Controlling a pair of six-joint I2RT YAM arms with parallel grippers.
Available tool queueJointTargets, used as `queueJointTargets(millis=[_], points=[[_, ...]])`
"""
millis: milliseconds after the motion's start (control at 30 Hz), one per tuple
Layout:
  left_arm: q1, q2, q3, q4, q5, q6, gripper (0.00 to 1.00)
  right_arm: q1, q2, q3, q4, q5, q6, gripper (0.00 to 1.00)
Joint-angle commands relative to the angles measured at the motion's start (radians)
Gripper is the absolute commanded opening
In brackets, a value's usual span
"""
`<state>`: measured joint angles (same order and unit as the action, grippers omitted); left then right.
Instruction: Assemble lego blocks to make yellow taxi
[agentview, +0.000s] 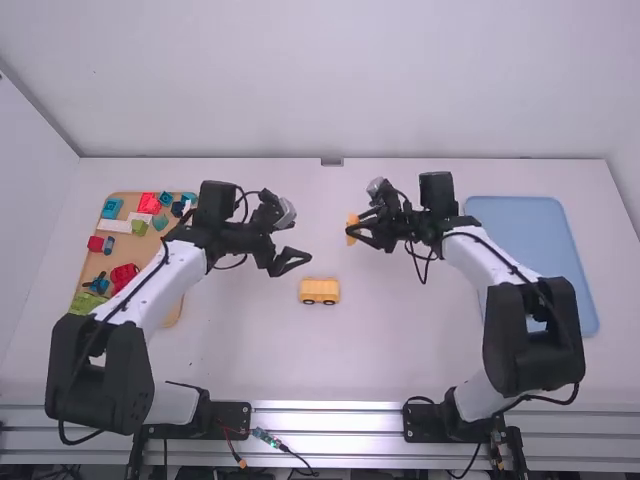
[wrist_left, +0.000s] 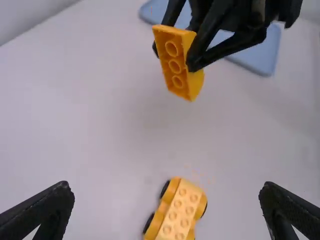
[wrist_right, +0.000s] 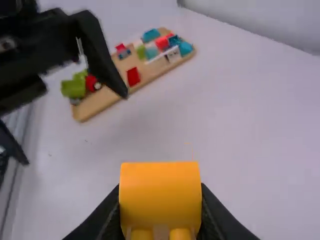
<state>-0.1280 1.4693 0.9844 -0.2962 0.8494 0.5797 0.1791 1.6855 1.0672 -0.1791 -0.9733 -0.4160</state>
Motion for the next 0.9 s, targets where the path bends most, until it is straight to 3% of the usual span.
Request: queueJointTargets(millis=[0,100,267,467,533,867], points=[[-0.002,-0.023,0.083,-0.103,-0.092,0.223,0.99,0.02,0.004,0.136,-0.179,0.214,-0.246,0.06],[-0.002,-0.023,0.145,-0.206,-0.118,0.336,0.99,0.058,0.005,0.25,-0.47,0.406,-0.414,0.06],[0.005,-0.022,0.216,-0.231,-0.218,0.36,0.99,0.149,0.005,0.308,-0.682,0.766,-0.578,0.05],[0.001,-0.022,0.246,-0.359,-0.264,0.527,0.99,0.206,0.006,0.281,-0.764,0.906,-0.756,0.11],[0.001,-0.022,0.249,-0.41,-0.264,0.584,0.99,0.218,0.011,0.267,-0.773,0.942,-0.78,0.08],[0.006,-0.022,0.22,-0.403,-0.264,0.577,0.99,0.232,0.072,0.165,-0.787,0.949,-0.818,0.07]])
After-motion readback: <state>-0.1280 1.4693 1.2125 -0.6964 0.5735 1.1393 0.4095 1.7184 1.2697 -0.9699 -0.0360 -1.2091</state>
